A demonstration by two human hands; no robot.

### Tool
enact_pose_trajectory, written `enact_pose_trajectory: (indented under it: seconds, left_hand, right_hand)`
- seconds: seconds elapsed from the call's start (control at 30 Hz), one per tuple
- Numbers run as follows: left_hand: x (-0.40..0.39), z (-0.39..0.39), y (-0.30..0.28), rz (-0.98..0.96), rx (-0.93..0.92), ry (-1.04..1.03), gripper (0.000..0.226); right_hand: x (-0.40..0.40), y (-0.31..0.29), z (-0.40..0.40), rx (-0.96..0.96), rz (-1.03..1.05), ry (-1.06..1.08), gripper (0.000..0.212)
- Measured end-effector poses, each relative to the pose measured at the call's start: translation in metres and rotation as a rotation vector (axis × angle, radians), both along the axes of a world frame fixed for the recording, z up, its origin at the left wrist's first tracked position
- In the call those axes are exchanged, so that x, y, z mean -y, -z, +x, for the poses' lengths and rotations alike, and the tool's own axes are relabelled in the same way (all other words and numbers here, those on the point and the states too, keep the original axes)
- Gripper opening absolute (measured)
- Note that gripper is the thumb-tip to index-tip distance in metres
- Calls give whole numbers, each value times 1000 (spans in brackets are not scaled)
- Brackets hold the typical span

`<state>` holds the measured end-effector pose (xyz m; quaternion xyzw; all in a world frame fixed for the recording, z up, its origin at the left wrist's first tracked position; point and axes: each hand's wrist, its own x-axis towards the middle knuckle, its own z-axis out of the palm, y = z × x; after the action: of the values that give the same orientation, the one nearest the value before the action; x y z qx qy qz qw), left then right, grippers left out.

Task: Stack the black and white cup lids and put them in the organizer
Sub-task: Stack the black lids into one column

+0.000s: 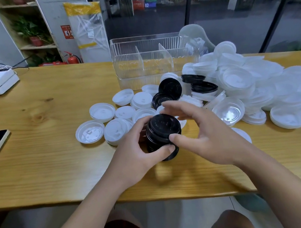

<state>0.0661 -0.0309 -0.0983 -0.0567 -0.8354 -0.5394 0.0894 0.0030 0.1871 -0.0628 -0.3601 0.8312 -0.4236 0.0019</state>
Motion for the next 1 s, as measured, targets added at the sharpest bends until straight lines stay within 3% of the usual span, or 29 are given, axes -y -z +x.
enact_pose_trajectory:
  seconds: [0.4, 0.67, 0.8, 0.9, 1.0]
  left_hand:
    - [7, -3, 0, 35, 33, 25, 67]
    - [6, -2, -2, 24, 40, 2, 90]
    - [-6, -6, -13, -31, 23, -14, 78]
    - [-15, -13, -17, -45, 22, -31, 64]
    - [-21, -17, -18, -21, 27, -54, 46]
  right_hand:
    - [-1, -15, -8, 115, 121, -92, 74]
    - [-5, -16, -13, 172, 93, -152, 72]
    - [-25, -12, -39, -106, -23, 195, 39]
    - [-40, -11, -71, -354, 153, 525, 33]
    - [-46, -12, -96, -502, 346, 630, 33]
